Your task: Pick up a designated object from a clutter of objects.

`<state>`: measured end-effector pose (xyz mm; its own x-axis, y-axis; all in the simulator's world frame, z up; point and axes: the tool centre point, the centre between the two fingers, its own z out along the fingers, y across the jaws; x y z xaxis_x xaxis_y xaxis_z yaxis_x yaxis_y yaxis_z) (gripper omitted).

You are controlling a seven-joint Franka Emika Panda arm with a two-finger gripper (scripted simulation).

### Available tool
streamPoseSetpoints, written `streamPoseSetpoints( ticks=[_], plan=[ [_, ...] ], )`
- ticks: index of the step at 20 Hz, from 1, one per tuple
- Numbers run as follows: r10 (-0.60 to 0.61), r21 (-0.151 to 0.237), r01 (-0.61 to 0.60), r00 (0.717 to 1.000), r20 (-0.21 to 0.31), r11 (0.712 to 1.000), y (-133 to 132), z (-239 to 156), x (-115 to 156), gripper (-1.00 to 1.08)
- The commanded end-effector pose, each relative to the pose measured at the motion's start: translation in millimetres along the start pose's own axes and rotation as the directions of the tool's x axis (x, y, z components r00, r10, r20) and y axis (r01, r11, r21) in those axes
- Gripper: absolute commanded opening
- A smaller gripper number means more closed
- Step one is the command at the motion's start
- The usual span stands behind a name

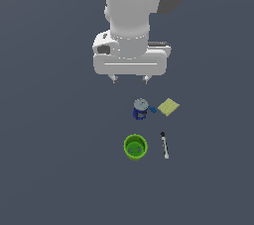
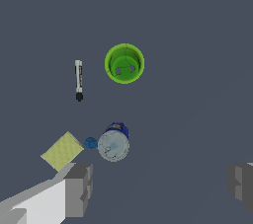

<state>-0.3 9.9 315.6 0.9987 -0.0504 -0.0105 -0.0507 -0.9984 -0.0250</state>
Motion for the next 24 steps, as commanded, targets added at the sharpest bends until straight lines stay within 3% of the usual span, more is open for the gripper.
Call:
streamPoseSetpoints(
  ticks=[1,10,24],
  plan=[
    [0.000,0.000,0.000,1.000,0.000,1.000,0.0,0.0,0.0,1.00],
    [-0.008,0.005,0.008,1.000,-0.029,1.000,0.9,-8.4,3.2,1.00],
    [0.034,0.004,-0.034,0.999,-0.028,0.999,-3.2,1.0,3.1,1.00]
  ],
)
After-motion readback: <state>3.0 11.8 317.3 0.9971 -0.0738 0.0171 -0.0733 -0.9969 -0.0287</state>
